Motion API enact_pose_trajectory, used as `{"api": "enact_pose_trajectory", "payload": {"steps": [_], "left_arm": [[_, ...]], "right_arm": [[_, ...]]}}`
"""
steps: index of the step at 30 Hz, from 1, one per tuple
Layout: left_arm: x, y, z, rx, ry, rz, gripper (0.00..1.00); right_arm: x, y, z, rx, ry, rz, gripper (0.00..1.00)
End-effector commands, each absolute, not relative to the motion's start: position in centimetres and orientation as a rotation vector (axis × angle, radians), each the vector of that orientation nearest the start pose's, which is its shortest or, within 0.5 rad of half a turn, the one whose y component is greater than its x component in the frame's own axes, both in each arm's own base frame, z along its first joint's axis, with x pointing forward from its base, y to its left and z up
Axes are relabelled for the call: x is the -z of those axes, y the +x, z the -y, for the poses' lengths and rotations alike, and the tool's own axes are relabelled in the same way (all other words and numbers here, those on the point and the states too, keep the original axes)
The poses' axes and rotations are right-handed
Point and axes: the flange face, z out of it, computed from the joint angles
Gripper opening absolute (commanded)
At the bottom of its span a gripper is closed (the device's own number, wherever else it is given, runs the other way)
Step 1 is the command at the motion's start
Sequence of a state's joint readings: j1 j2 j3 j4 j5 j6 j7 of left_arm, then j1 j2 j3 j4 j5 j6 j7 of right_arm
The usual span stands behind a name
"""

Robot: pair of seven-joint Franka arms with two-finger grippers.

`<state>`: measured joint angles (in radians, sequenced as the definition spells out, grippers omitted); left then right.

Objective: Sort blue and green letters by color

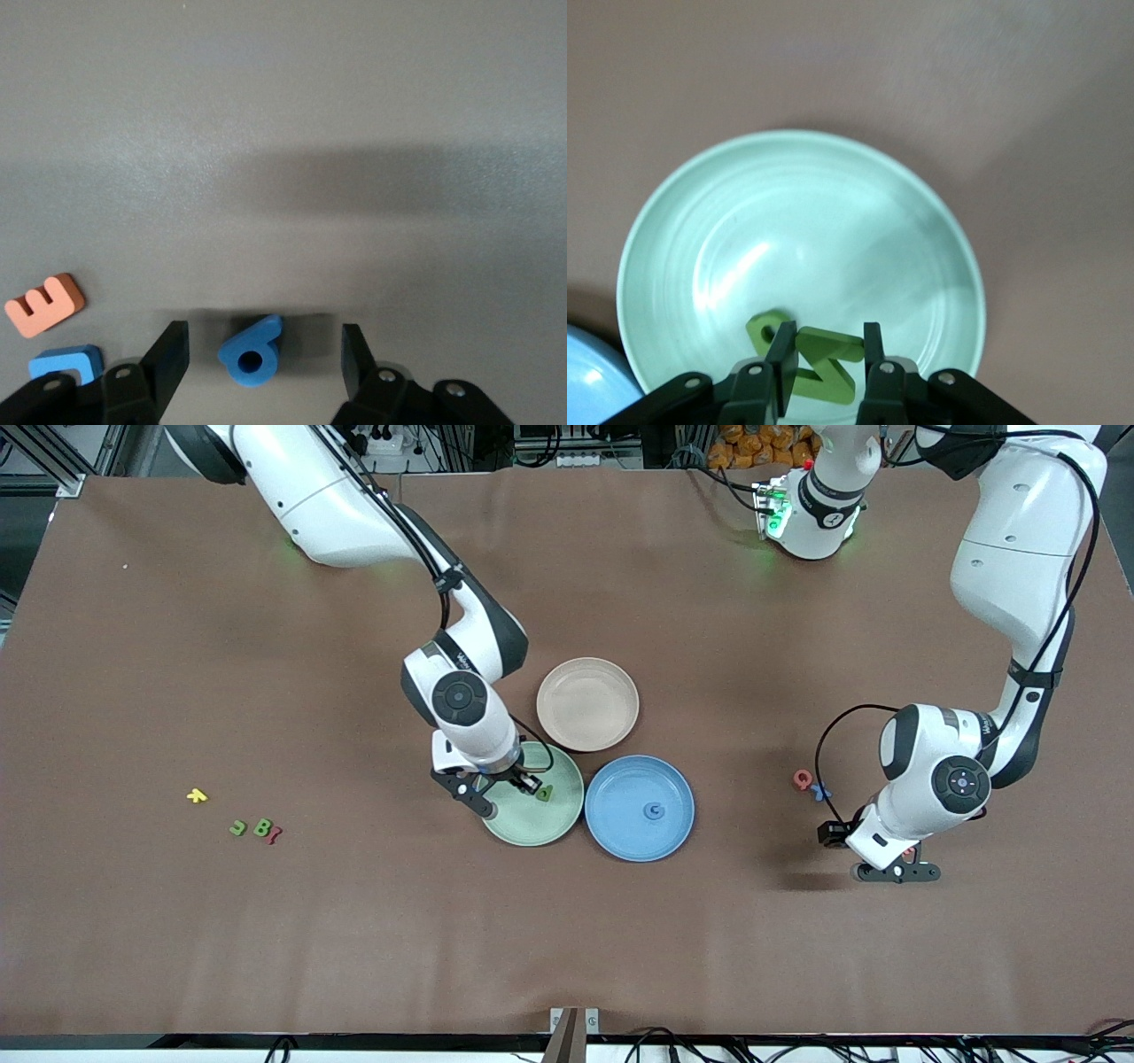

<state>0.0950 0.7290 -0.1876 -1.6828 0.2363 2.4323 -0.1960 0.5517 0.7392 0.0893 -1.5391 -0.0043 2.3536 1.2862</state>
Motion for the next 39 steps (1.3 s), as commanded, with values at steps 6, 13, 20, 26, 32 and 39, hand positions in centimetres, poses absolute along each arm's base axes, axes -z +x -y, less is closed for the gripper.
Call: {"api": "enact_pose_trajectory", "payload": {"steps": [6,13,20,26,32,39], "left_arm": [[-18.1,67.6,4.4,0.076,-3.105,-0.073,0.78],[-17.7,67.4,4.2,0.064,-3.106,-0.07,0.78],[-17.3,67.3,3.8,0.059,-3.108,-0.061,0.78],[-17.3,67.4,3.8,0.073,-3.11,-0.061,0.73],[-17.3,67.4,3.8,0.073,-3.11,-0.061,0.57],[-17.2,67.4,3.8,0.071,-3.11,-0.061,0.39]], "right_arm": [[-22.7,58.4,-43.3,0.037,-2.86,-1.022,0.9],[-25.2,59.3,-42.5,0.064,-2.838,-1.007,1.0],[-28.8,61.2,-38.1,0.063,-2.9,-0.905,1.0],[-31.2,62.4,-32.7,0.048,-2.97,-0.779,1.0],[-33.2,62.5,-24.8,0.053,-3.016,-0.624,1.0],[-33.7,61.7,-16.1,0.027,-3.08,-0.412,1.0]]}}
